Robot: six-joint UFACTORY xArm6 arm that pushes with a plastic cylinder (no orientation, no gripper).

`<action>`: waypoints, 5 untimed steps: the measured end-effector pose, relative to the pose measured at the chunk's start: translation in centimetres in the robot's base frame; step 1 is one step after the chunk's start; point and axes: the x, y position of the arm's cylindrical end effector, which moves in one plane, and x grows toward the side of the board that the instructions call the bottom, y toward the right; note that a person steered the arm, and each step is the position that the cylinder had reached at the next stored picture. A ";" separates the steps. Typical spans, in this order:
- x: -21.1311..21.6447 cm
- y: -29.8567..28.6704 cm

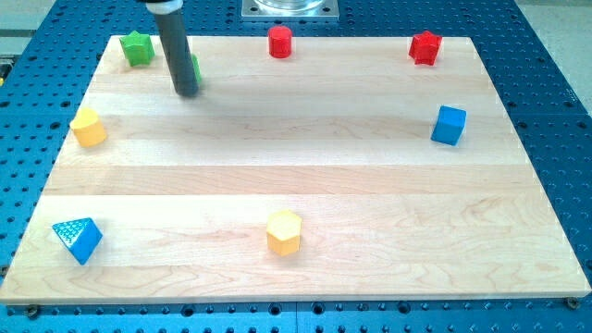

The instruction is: Push the green star into the green circle

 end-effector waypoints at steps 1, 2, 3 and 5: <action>-1.9 -1.8; -2.0 -9.8; -2.3 -14.8; -8.0 -10.6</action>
